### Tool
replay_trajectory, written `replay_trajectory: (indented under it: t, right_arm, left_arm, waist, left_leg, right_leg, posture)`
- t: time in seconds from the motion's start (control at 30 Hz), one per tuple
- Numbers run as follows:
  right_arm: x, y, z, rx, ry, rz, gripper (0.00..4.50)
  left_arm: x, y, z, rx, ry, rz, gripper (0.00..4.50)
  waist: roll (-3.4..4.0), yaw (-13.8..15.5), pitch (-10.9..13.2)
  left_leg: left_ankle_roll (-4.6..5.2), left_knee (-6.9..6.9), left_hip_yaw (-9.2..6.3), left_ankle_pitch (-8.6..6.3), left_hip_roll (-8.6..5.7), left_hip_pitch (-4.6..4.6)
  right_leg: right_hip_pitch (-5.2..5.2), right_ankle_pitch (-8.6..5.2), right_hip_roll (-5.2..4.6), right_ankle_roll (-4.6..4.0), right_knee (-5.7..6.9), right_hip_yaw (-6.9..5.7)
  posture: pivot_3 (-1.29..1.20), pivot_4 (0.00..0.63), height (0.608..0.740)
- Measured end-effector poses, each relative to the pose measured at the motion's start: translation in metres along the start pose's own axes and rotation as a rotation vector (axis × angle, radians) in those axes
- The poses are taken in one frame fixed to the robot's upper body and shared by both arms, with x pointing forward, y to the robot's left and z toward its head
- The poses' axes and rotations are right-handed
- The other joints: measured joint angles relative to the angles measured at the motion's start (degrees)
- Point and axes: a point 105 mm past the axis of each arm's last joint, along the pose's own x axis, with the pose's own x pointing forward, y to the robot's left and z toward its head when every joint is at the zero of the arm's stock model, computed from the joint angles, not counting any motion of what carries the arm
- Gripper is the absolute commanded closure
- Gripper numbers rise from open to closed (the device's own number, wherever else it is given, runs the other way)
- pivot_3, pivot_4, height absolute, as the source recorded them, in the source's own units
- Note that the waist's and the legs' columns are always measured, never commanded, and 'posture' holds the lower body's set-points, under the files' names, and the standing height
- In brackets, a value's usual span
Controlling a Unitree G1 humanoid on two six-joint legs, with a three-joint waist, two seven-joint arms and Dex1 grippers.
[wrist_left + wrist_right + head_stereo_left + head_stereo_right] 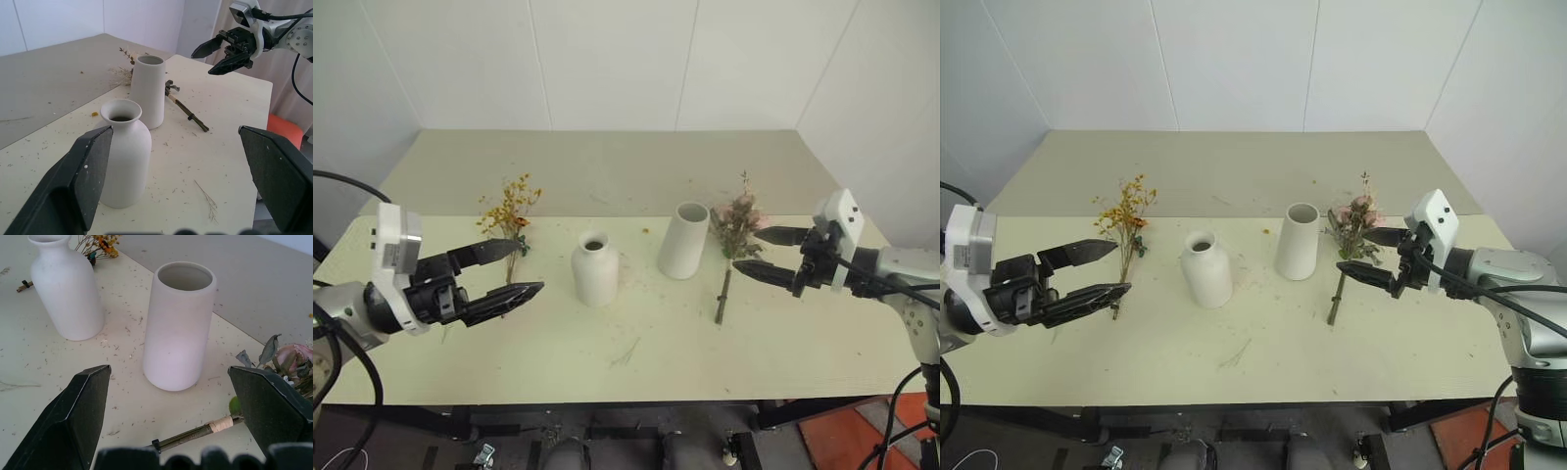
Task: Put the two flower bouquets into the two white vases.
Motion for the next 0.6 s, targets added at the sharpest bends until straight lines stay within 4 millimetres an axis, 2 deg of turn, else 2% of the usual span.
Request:
replay_trajectory:
  t: [0.4,0.5,0.6]
  right_arm:
    - [0.000,0.000,-0.001,0.015,0.006,0.002,0.00]
    - [0.001,0.001,0.000,0.050,0.031,0.011,0.00]
    - [0.004,-0.002,0.001,0.076,0.126,0.003,0.00]
  left_arm:
    - [0.000,0.001,0.000,0.003,0.000,0.002,0.02]
    - [0.004,0.002,0.007,0.025,-0.020,-0.015,0.02]
    - [0.013,0.005,0.017,0.054,-0.042,-0.053,0.02]
  waist:
    - [0.00,0.09,0.00]
    - [0.00,0.11,0.00]
    - [0.00,0.11,0.00]
  left_leg:
    - [0.00,0.00,0.00,0.00,0.00,0.01]
    - [0.00,0.00,0.00,0.00,-0.01,0.02]
    - [0.00,0.00,-0.01,0.00,-0.01,0.01]
  right_leg:
    - [0.01,0.00,0.00,0.00,0.01,0.00]
    - [0.02,0.00,0.00,0.00,0.02,0.00]
    - [0.01,0.00,0.01,0.00,0.00,-0.01]
  posture:
    - [0.00,0.150,0.740]
    - [0.00,0.150,0.740]
    - [0.00,0.150,0.740]
